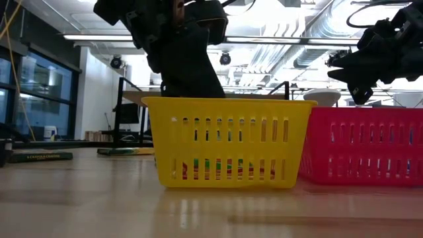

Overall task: Pick & Place Office Desk Supplies
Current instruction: Put the black rubber band into the yellow bin

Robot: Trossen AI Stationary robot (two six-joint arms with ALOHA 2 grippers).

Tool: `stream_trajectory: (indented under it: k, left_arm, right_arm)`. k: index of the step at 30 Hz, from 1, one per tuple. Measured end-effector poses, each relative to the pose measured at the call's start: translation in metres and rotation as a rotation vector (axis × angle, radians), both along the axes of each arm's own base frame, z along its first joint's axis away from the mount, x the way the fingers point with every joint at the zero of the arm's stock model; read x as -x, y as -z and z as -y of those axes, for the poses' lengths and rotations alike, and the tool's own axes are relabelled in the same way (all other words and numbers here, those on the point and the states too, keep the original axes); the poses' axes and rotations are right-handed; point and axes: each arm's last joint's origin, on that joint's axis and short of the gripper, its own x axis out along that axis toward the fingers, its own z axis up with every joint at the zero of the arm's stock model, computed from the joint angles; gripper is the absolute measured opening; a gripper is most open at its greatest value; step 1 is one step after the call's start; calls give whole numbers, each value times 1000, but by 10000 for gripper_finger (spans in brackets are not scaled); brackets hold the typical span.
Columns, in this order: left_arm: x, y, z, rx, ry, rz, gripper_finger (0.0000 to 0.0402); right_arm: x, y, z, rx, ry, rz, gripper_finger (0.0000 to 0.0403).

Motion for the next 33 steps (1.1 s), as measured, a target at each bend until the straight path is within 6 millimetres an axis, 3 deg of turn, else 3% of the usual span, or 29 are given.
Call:
stream_trajectory:
  k: [8,24,33]
  left_arm:
    - [7,-5,1,60,86,-46,65]
    - [53,-45,-11,14,92,-195,65]
    - [66,-43,-3,-1,112,-287,65]
  right_arm:
    - [0,0,0,0,0,0,107]
    - [0,0,0,0,0,0,107]
    - [0,0,0,0,0,0,107]
